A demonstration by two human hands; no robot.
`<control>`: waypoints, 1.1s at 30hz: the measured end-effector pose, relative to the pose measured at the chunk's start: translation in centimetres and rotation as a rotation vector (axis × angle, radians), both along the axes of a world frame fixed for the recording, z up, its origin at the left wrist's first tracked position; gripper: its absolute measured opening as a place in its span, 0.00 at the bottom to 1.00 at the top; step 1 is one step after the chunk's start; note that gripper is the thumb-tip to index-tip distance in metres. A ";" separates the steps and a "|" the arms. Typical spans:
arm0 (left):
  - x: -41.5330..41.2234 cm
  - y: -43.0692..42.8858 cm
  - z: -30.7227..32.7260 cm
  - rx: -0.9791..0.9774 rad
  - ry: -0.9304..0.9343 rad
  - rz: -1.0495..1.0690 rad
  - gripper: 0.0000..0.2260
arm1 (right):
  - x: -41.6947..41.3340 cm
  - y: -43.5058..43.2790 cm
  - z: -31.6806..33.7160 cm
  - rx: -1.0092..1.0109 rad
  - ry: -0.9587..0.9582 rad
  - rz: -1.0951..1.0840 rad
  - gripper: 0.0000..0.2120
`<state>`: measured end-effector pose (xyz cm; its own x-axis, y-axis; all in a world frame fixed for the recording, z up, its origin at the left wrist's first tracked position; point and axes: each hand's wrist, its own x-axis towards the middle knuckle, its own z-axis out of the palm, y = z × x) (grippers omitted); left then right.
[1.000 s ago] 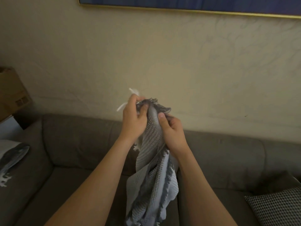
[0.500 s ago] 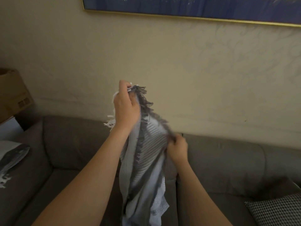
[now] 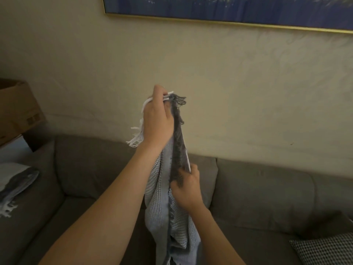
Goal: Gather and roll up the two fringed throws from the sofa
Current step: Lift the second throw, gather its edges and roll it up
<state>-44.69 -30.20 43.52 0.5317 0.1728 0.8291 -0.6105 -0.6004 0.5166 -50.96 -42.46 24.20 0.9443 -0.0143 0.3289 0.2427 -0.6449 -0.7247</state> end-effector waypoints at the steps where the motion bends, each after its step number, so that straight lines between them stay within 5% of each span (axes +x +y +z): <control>1: 0.0 -0.1 -0.3 -0.002 0.007 -0.004 0.05 | 0.0 0.4 0.4 0.076 0.080 0.010 0.11; 5: -0.2 -0.3 -1.3 -0.019 0.034 -0.018 0.04 | 0.1 1.0 1.0 0.267 0.106 0.047 0.24; 11: 0.0 0.0 -2.7 -0.013 0.070 0.008 0.02 | -0.8 2.4 0.1 0.491 0.075 -0.010 0.11; 14: 0.5 0.8 -3.3 -0.015 0.115 0.048 0.03 | -2.1 2.3 -0.5 0.447 0.049 0.015 0.06; 18: 1.4 2.7 -5.1 -0.036 0.236 0.168 0.02 | -3.1 0.4 -1.4 0.509 0.089 0.037 0.15; 25: 1.2 3.3 -7.9 -0.088 0.383 0.151 0.05 | -2.1 -3.3 -1.4 0.341 0.130 -0.017 0.13; 33: 1.0 3.9 -8.7 -0.011 0.387 0.080 0.04 | -1.8 -4.6 -0.7 0.313 0.418 0.105 0.14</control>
